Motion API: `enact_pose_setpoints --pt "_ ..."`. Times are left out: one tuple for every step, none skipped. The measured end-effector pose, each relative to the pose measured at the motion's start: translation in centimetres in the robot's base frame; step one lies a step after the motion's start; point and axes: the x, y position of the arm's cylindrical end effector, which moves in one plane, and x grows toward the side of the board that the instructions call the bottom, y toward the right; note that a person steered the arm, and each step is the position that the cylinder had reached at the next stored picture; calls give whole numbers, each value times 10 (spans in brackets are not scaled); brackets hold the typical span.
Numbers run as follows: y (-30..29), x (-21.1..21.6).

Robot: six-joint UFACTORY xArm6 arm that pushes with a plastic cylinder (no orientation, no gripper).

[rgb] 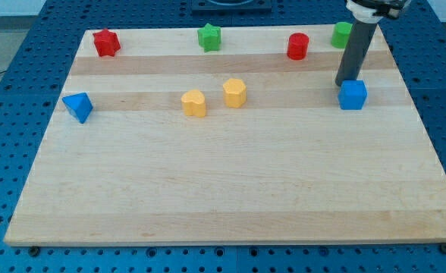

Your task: Slide the red circle towards the top right of the yellow hexagon

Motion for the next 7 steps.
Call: enact_pose_setpoints --pt "-3 -10" --pt "-3 -27" --pt "-3 -53" --pt "-15 -71" --pt "-44 -77" --pt "-75 -78" --pt "-80 -82"
